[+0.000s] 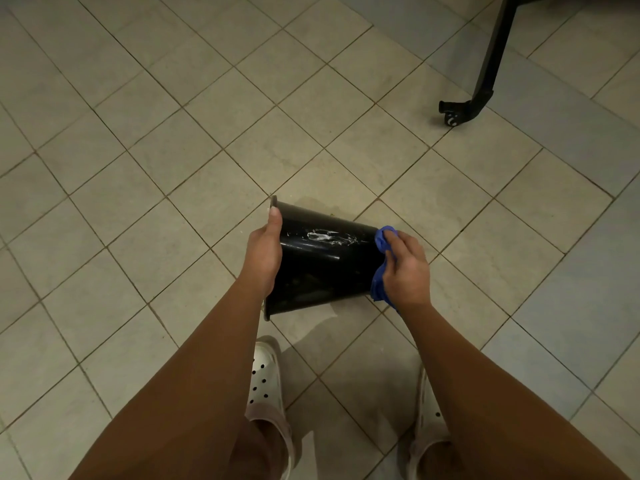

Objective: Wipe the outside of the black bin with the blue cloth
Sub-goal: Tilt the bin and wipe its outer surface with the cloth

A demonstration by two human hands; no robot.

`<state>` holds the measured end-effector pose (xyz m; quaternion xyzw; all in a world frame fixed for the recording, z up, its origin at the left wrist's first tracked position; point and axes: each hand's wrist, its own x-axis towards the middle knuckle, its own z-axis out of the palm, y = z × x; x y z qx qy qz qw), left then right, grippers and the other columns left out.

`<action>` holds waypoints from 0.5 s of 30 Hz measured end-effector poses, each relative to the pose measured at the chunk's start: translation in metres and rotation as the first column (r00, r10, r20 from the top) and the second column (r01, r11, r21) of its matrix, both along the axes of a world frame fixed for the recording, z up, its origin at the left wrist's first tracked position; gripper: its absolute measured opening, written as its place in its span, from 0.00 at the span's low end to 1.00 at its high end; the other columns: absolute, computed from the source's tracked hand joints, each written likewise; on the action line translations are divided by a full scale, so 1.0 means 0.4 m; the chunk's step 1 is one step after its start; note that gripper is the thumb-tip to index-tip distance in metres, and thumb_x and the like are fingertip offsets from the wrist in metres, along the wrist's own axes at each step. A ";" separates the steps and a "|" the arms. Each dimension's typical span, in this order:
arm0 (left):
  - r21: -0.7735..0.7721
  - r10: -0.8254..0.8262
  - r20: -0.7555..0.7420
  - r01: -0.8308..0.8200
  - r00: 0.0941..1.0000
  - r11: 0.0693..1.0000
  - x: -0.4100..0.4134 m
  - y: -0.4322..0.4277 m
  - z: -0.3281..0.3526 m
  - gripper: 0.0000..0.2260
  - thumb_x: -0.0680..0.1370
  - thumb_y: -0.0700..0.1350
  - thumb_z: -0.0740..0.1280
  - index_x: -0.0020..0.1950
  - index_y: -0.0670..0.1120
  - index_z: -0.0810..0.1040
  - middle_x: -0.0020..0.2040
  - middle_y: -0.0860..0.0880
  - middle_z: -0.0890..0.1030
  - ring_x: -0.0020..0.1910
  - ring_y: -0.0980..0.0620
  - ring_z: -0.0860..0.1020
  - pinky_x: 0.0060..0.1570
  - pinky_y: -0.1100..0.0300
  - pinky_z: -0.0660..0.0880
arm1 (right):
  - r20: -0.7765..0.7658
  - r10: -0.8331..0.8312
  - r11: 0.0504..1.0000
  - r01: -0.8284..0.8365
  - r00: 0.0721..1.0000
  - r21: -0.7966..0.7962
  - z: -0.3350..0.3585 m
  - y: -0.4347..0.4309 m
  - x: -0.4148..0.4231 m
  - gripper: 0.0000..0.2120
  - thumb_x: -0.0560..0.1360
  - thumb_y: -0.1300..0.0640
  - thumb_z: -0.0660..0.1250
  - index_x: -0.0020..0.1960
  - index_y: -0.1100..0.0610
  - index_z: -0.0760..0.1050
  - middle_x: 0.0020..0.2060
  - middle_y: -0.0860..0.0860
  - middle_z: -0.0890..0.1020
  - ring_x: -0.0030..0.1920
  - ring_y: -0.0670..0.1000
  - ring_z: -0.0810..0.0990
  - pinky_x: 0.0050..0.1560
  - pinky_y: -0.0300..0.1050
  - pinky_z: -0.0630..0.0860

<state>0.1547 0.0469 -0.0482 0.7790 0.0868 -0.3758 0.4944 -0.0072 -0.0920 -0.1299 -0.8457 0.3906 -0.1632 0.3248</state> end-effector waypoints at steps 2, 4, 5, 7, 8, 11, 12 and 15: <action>-0.001 -0.005 0.005 0.005 1.000 1.000 -0.002 0.000 -0.006 0.21 0.82 0.63 0.55 0.52 0.48 0.78 0.52 0.43 0.82 0.55 0.44 0.80 0.64 0.44 0.73 | -0.032 0.071 0.996 -0.073 0.997 -0.044 -0.010 0.013 -0.013 0.18 0.74 0.67 0.65 0.64 0.62 0.74 0.60 0.59 0.75 0.59 0.59 0.73 0.63 0.43 0.65; 0.004 -0.015 0.018 0.015 1.000 1.000 -0.004 0.002 -0.012 0.19 0.83 0.62 0.55 0.50 0.50 0.77 0.51 0.44 0.82 0.54 0.45 0.80 0.62 0.46 0.74 | -0.072 0.139 0.985 -0.145 0.988 -0.090 -0.023 0.027 -0.023 0.21 0.71 0.69 0.68 0.63 0.63 0.74 0.60 0.60 0.76 0.58 0.60 0.73 0.63 0.45 0.66; 0.011 -0.019 0.026 0.019 0.999 1.000 -0.005 0.005 -0.015 0.19 0.83 0.62 0.55 0.49 0.50 0.77 0.51 0.44 0.82 0.54 0.45 0.80 0.62 0.46 0.74 | -0.089 0.165 0.979 -0.174 0.982 -0.107 -0.029 0.035 -0.026 0.22 0.69 0.71 0.69 0.63 0.63 0.74 0.60 0.60 0.76 0.58 0.61 0.74 0.62 0.46 0.68; 0.017 -0.022 0.043 0.021 0.999 1.000 -0.005 0.008 -0.019 0.18 0.83 0.61 0.55 0.50 0.50 0.77 0.51 0.45 0.82 0.54 0.45 0.80 0.61 0.47 0.74 | -0.100 0.207 0.970 -0.218 0.973 -0.111 -0.038 0.049 -0.025 0.25 0.67 0.73 0.70 0.63 0.63 0.74 0.60 0.61 0.76 0.57 0.61 0.74 0.61 0.50 0.72; 0.019 -0.021 0.049 0.020 0.999 1.000 -0.004 0.010 -0.021 0.18 0.83 0.61 0.55 0.51 0.50 0.77 0.50 0.45 0.82 0.54 0.45 0.80 0.62 0.47 0.74 | -0.101 0.220 0.967 -0.231 0.970 -0.110 -0.039 0.054 -0.022 0.26 0.66 0.73 0.71 0.63 0.64 0.74 0.60 0.61 0.76 0.57 0.61 0.74 0.60 0.51 0.73; 0.030 -0.034 0.060 0.033 0.998 0.999 -0.004 0.018 -0.028 0.17 0.83 0.60 0.55 0.50 0.51 0.77 0.50 0.44 0.81 0.54 0.46 0.80 0.61 0.48 0.74 | -0.119 0.250 0.958 -0.263 0.961 -0.112 -0.040 0.065 -0.016 0.28 0.62 0.74 0.73 0.61 0.64 0.75 0.60 0.63 0.76 0.57 0.64 0.75 0.60 0.52 0.71; 0.031 -0.038 0.063 0.036 0.997 0.999 -0.005 0.020 -0.030 0.17 0.83 0.60 0.55 0.50 0.51 0.77 0.50 0.44 0.81 0.53 0.46 0.80 0.61 0.48 0.74 | -0.140 0.263 0.951 -0.281 0.955 -0.129 -0.044 0.062 -0.017 0.28 0.61 0.74 0.74 0.61 0.64 0.75 0.61 0.63 0.75 0.57 0.65 0.75 0.61 0.52 0.69; 0.032 -0.050 0.085 0.047 0.995 0.998 -0.008 0.021 -0.034 0.19 0.84 0.59 0.54 0.54 0.48 0.78 0.50 0.44 0.81 0.53 0.46 0.80 0.59 0.50 0.74 | -0.215 0.267 0.945 -0.299 0.939 -0.134 -0.050 0.048 -0.019 0.26 0.68 0.70 0.70 0.65 0.60 0.72 0.66 0.60 0.71 0.63 0.61 0.71 0.67 0.51 0.65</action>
